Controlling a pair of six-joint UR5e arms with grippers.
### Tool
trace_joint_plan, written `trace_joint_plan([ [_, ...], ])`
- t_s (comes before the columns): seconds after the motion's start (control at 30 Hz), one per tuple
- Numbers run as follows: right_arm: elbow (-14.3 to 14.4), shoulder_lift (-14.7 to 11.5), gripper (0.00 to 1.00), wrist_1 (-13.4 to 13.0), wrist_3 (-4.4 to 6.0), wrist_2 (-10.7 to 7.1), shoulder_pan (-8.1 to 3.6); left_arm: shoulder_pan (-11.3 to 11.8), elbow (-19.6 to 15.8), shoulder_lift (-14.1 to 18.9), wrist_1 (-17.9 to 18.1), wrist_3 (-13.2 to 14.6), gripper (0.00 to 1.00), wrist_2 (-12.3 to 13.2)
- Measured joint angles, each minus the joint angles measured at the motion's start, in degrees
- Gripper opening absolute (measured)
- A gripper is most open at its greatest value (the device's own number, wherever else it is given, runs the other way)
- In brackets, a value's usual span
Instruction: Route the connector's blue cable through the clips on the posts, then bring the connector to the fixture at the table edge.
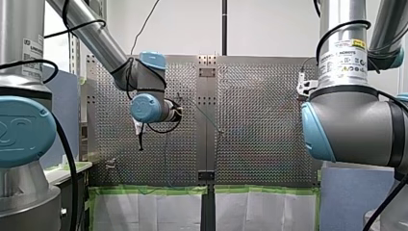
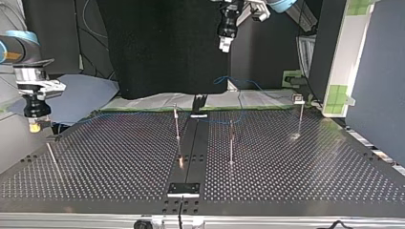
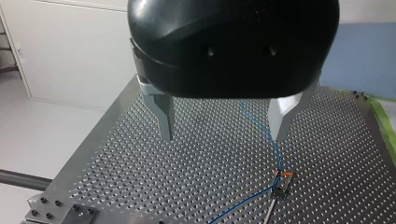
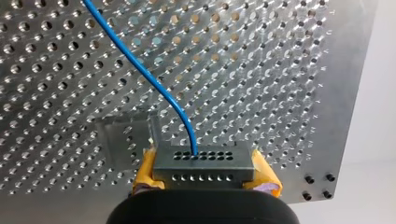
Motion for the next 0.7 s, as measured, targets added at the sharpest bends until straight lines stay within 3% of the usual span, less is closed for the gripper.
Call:
trace_joint_plan([
  [0.27, 0.0, 0.2, 0.00, 0.8, -0.15, -3.47, -0.88, 0.9, 0.1, -1.4, 2.0, -0.3, 1.00, 2.6],
  [0.7, 0.0, 2.4, 0.00, 0.2, -0.40, -0.87, -1.28, 1.9, 0.1, -1.4, 1.8, -0.1, 1.00, 3.8],
])
